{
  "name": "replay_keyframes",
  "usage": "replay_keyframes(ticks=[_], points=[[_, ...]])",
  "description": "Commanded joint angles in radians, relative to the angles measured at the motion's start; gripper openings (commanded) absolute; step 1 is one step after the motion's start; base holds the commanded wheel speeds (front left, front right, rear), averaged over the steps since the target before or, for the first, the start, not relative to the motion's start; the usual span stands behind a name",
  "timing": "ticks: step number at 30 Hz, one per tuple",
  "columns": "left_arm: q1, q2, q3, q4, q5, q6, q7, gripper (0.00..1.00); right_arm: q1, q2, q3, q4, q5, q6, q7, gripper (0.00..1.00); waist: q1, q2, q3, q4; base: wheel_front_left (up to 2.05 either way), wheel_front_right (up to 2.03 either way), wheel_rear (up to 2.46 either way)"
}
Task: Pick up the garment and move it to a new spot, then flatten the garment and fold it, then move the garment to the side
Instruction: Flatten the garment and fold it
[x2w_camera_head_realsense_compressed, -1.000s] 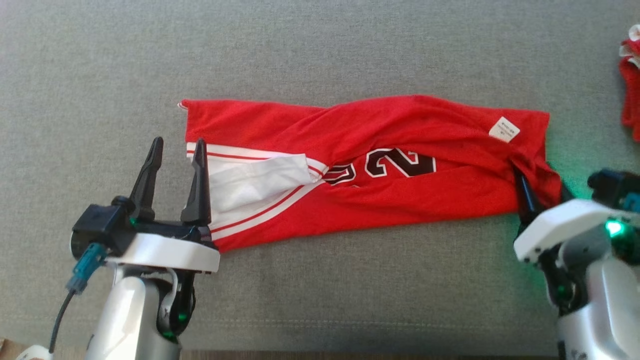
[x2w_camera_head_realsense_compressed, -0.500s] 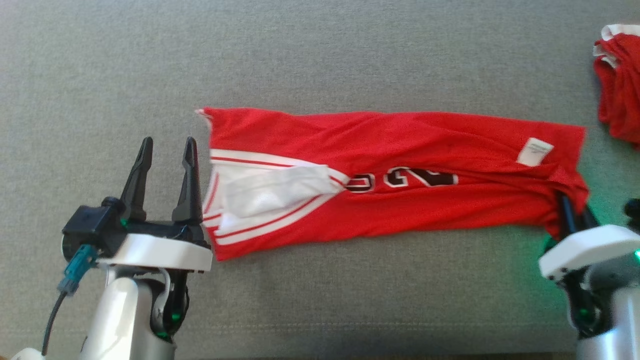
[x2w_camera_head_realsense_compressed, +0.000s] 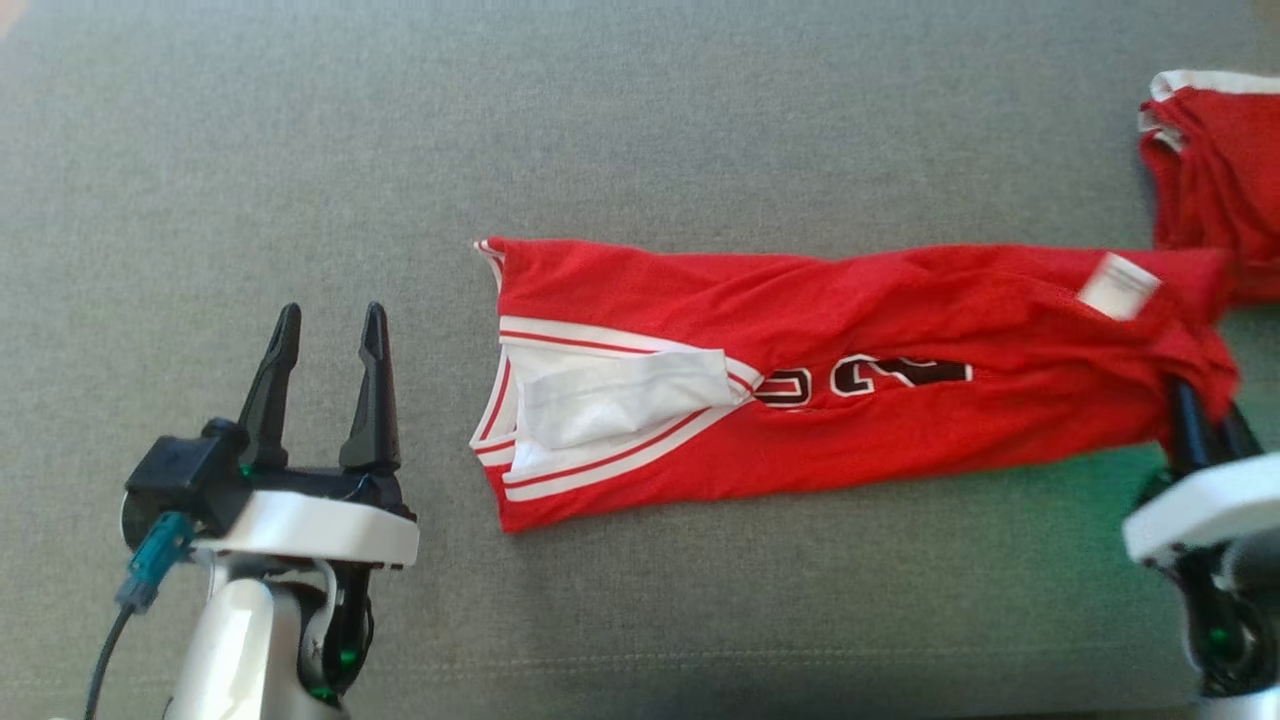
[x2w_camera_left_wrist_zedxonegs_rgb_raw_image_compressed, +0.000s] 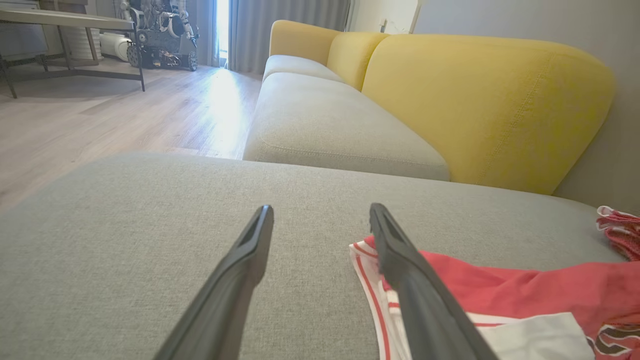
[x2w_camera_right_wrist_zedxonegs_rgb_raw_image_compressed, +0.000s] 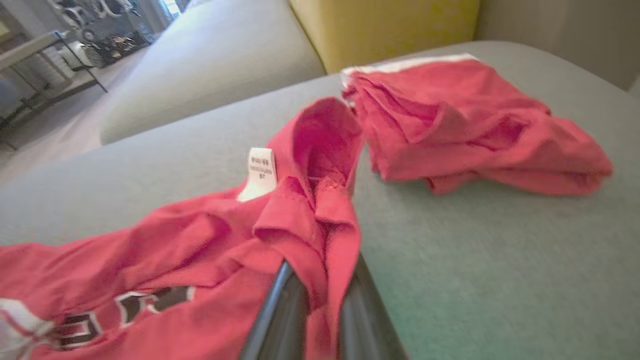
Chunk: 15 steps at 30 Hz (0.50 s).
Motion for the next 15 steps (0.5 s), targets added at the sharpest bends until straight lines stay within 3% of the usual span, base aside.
replay_keyframes(ticks=[1, 9, 15], points=[[-0.005, 0.003, 0.031, -0.029, 0.002, -0.001, -0.008, 1.0, -0.015, -0.024, 0.05, -0.07, 0.01, -0.001, 0.015, 0.0, 0.0, 0.0, -0.014, -0.002, 0.0, 0.0, 0.0], [0.008, 0.002, 0.024, -0.034, 0.006, -0.004, -0.008, 1.0, -0.076, -0.045, 0.312, -0.232, 0.06, -0.001, 0.138, 0.0, 0.0, 0.0, -0.06, 0.015, 0.0, 0.0, 0.0], [0.013, 0.002, 0.009, -0.035, 0.005, -0.005, -0.008, 1.0, -0.168, -0.015, 0.597, -0.141, 0.162, -0.001, 0.147, 0.0, 0.0, 0.0, -0.069, 0.061, 0.0, 0.0, 0.0]])
